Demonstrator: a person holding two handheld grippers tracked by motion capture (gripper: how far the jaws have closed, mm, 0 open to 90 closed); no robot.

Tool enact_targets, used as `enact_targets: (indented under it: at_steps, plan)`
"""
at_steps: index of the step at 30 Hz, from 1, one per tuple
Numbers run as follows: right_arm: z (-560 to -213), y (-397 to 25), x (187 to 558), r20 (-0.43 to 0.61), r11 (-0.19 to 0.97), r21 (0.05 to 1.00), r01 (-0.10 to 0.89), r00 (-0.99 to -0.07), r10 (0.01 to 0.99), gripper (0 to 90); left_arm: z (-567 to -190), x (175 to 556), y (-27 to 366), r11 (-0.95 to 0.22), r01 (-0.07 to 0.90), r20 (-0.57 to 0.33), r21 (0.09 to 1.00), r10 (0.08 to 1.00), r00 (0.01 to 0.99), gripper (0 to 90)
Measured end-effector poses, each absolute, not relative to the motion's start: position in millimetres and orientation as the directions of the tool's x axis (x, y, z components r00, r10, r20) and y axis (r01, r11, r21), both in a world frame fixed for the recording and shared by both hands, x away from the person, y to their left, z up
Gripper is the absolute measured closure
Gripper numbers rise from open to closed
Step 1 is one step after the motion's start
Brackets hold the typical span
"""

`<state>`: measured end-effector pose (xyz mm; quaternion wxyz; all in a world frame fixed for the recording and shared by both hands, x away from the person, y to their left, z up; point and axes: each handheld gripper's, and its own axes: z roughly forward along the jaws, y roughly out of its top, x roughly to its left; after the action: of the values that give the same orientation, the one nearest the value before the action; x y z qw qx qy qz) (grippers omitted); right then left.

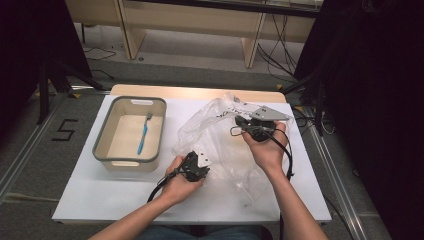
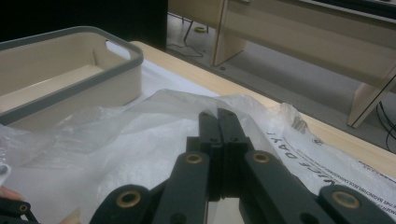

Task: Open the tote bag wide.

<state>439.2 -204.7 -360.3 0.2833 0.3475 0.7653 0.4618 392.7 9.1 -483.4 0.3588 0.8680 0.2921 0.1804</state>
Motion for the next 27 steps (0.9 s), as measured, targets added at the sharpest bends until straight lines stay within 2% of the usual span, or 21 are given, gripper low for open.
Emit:
enact_targets:
  at_steps: [6,19,27]
  plan:
    - [-361,-205,439,-0.111,0.332,0.903,0.274,-0.598,0.794,90.0,-476,389,16,-0.552,0.363,0.107,0.750,0.643,0.758,74.3]
    - [-360,-207,439,-0.106,0.325,0.905,0.274,-0.596,0.796,90.0,-455,374,27,-0.509,0.327,0.101,0.797,0.645,0.757,41.6]
    - [-362,-207,439,-0.106,0.328,0.903,0.275,-0.599,0.794,90.0,-453,365,35,-0.515,0.306,0.094,0.801,0.613,0.785,31.9]
